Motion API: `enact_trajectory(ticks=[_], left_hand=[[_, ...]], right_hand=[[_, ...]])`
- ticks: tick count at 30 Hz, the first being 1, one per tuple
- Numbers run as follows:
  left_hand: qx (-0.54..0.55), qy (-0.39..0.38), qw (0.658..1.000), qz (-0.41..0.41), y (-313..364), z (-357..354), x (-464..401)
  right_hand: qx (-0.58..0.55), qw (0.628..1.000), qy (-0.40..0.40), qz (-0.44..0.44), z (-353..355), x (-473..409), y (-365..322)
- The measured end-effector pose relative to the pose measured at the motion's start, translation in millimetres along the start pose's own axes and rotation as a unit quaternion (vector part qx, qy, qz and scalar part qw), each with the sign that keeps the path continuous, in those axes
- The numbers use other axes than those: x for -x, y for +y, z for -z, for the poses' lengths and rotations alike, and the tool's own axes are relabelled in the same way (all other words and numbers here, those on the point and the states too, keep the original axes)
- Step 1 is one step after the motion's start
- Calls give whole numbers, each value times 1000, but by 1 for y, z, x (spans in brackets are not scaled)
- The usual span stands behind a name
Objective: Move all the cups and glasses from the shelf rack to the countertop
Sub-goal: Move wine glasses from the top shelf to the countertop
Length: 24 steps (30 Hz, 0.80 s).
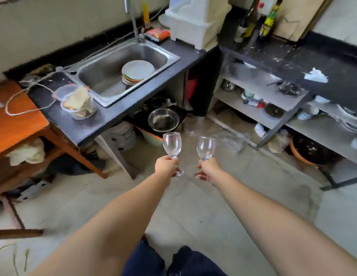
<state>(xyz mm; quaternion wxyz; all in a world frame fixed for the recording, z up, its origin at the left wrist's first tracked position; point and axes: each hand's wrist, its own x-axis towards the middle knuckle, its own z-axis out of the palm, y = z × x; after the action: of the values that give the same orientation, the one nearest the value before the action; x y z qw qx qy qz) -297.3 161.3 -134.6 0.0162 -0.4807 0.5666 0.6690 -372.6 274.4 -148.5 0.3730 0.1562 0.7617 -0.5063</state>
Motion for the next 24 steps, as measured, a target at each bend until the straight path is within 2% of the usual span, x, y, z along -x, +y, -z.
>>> enact_trajectory(ticks=[10, 18, 24], left_hand=[[-109, -150, 983, -1, 23, -151, -24], [-190, -256, 947, -45, 88, -264, -60], [-272, -249, 925, -88, 118, -319, -87]], right_hand=[[-153, 979, 124, -46, 127, -41, 18], [-240, 944, 223, -42, 212, -84, -43], [-269, 915, 298, -52, 251, -108, -64]])
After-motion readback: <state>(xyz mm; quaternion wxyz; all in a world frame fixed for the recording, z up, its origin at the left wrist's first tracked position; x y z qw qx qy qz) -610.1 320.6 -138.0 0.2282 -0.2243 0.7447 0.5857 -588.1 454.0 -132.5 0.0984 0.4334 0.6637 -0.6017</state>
